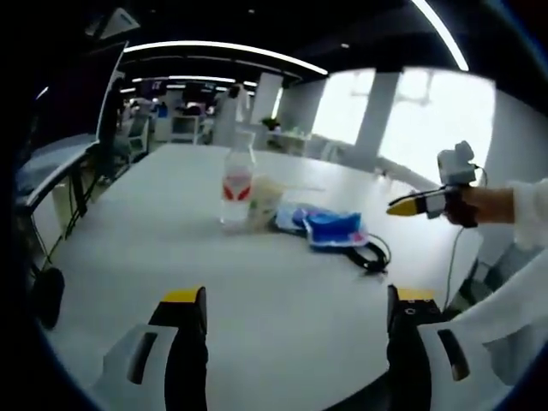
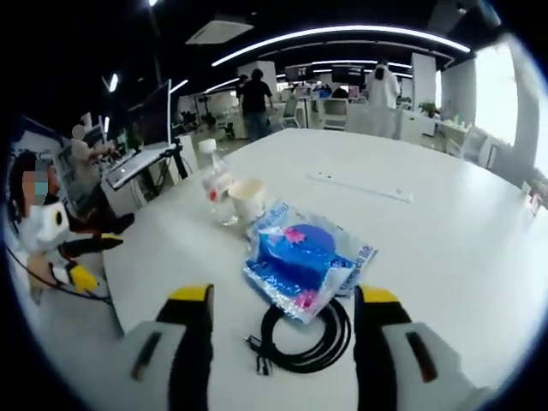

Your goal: Arrange the tabletop items into an orderly group along one side of the table until the central work area is clear of visible clutter.

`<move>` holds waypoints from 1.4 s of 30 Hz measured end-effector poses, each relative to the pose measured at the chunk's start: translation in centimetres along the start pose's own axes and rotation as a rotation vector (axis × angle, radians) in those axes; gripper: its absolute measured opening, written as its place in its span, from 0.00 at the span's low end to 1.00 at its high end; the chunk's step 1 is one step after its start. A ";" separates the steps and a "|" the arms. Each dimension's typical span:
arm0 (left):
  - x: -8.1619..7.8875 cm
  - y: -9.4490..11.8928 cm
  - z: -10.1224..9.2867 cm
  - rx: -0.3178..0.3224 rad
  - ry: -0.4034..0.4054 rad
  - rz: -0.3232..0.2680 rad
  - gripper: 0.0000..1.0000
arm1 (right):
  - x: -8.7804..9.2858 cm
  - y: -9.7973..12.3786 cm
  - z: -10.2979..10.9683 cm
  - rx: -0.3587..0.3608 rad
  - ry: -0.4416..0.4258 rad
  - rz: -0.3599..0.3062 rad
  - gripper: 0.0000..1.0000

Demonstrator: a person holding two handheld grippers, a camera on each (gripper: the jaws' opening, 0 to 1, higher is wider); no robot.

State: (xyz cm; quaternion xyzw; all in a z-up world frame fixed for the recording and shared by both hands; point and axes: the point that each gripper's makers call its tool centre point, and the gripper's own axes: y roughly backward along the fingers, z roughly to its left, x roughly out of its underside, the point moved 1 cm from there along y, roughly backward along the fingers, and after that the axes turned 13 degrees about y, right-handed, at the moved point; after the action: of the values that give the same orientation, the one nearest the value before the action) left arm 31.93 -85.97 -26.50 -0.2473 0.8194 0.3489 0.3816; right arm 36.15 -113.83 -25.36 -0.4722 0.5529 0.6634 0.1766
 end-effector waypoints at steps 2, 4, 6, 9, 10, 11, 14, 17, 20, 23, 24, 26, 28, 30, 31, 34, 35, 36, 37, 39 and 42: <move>-0.1 0.0 -0.2 0.003 -0.001 -0.004 0.84 | 0.7 0.8 -0.7 0.012 -0.011 0.013 0.65; 0.5 -0.3 -0.2 -0.006 -0.026 0.026 0.83 | 1.1 1.6 -0.9 0.000 -0.039 0.005 0.64; 0.8 -0.5 -0.3 -0.014 -0.059 0.048 0.83 | 1.7 2.0 -1.2 -0.003 -0.031 -0.004 0.64; 1.0 -0.6 -0.6 0.011 -0.058 0.061 0.79 | 3.3 2.5 -1.7 -0.004 -0.040 0.018 0.64; 1.4 -0.6 -0.5 0.010 -0.051 0.084 0.77 | 3.7 2.7 -1.8 -0.004 -0.059 0.017 0.63; 1.5 -0.7 -0.4 0.001 -0.056 0.091 0.77 | 3.9 2.8 -2.0 -0.003 -0.078 0.012 0.63; 1.6 -0.9 -0.4 -0.002 -0.067 0.099 0.82 | 5.2 3.4 -2.5 0.003 -0.081 0.019 0.63; 1.7 -0.9 -0.4 -0.007 -0.066 0.109 0.86 | 6.1 4.0 -2.9 0.004 -0.104 0.028 0.63; 1.8 -0.9 -0.3 -0.016 -0.077 0.129 0.89 | 6.3 4.8 -3.5 0.024 -0.120 0.015 0.63; 1.6 -1.0 -0.1 -0.024 -0.081 0.139 0.89 | 6.6 5.7 -3.7 0.041 -0.138 0.000 0.63; 1.5 -1.0 -0.1 -0.024 -0.082 0.142 0.89 | 6.7 5.9 -3.7 0.044 -0.140 -0.004 0.63; 1.3 -1.2 -0.2 -0.025 -0.093 0.149 0.89 | 7.2 6.5 -3.5 0.050 -0.149 -0.005 0.63; 1.0 -1.4 -0.3 -0.027 -0.099 0.155 0.89 | 7.8 6.8 -3.3 0.051 -0.157 -0.002 0.63; 0.7 -1.5 -0.5 -0.028 -0.105 0.154 0.89 | 8.2 7.2 -3.2 0.053 -0.168 -0.001 0.63; 0.5 -1.6 -0.6 -0.029 -0.108 0.153 0.88 | 8.4 7.3 -3.2 0.053 -0.171 -0.002 0.62; 0.0 -1.8 -0.9 -0.033 -0.112 0.150 0.88 | 8.8 7.5 -3.2 0.054 -0.187 -0.003 0.62; -0.1 -1.9 -0.9 -0.035 -0.112 0.150 0.88 | 8.8 7.6 -3.2 0.056 -0.194 -0.006 0.62; -0.2 -2.0 -0.8 -0.038 -0.112 0.150 0.88 | 8.8 7.7 -3.3 0.058 -0.207 -0.011 0.62; -0.2 -2.1 -0.8 -0.039 -0.111 0.151 0.88 | 8.9 7.8 -3.4 0.059 -0.216 -0.014 0.62; -0.3 -2.3 -0.7 -0.044 -0.106 0.154 0.88 | 8.9 7.9 -3.4 0.060 -0.223 -0.016 0.62; -0.6 -2.6 -0.8 -0.047 -0.105 0.155 0.87 | 9.2 7.9 -3.6 0.058 -0.224 -0.008 0.62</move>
State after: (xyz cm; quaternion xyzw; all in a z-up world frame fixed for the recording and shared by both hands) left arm 33.60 -88.15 -26.64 -0.1736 0.8065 0.4091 0.3899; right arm 27.21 -122.30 -28.26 -0.3921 0.5469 0.6949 0.2536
